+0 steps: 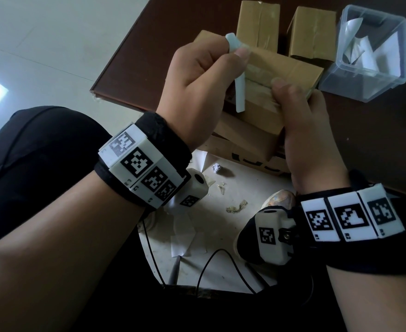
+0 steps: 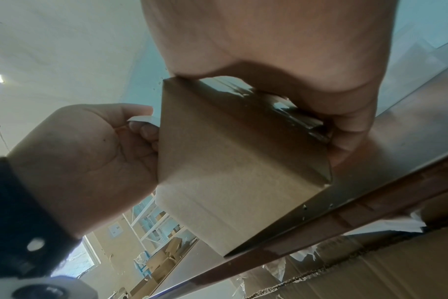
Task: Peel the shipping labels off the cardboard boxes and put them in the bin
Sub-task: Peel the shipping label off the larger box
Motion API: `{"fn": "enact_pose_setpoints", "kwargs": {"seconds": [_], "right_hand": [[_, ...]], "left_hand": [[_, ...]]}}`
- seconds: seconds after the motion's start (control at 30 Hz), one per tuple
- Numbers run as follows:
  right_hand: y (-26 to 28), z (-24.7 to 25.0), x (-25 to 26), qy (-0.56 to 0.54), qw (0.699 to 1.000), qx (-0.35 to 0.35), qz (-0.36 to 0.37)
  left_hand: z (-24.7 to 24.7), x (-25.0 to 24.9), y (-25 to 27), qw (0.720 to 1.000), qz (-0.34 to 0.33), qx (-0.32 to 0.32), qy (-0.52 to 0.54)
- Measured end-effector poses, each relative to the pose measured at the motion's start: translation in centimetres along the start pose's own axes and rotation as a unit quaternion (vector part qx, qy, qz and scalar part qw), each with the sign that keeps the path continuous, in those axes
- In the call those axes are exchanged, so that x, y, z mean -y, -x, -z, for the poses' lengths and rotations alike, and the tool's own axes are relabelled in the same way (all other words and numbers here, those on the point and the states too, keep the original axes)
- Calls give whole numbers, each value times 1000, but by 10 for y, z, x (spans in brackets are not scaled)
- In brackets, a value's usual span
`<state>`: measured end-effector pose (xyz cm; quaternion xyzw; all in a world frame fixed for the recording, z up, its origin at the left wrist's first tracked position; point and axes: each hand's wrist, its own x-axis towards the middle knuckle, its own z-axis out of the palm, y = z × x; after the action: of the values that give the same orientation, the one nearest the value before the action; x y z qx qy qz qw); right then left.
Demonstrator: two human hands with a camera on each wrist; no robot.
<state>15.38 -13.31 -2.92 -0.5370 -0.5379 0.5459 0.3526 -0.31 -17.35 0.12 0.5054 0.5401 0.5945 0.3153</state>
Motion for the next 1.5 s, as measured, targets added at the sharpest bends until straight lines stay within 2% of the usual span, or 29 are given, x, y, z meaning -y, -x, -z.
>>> {"fn": "enact_pose_setpoints", "kwargs": {"seconds": [0.57, 0.8, 0.93, 1.1, 1.27, 1.5], "right_hand": [[1, 0, -1, 1, 1000, 14, -3], [2, 1, 3, 18, 997, 49, -49], [1, 6, 9, 30, 991, 83, -102], [-1, 9, 13, -15, 990, 69, -123], [-3, 11, 12, -12, 996, 33, -81], [-6, 19, 8, 79, 996, 1, 45]], "left_hand": [[0, -1, 0, 1000, -11, 1, -21], [7, -5, 1, 997, 1, 29, -76], [10, -5, 4, 993, -3, 68, -99], [5, -4, 11, 990, -9, 97, -106], [-3, 2, 15, 989, -11, 106, -107], [-13, 6, 15, 988, -10, 118, -100]]}}
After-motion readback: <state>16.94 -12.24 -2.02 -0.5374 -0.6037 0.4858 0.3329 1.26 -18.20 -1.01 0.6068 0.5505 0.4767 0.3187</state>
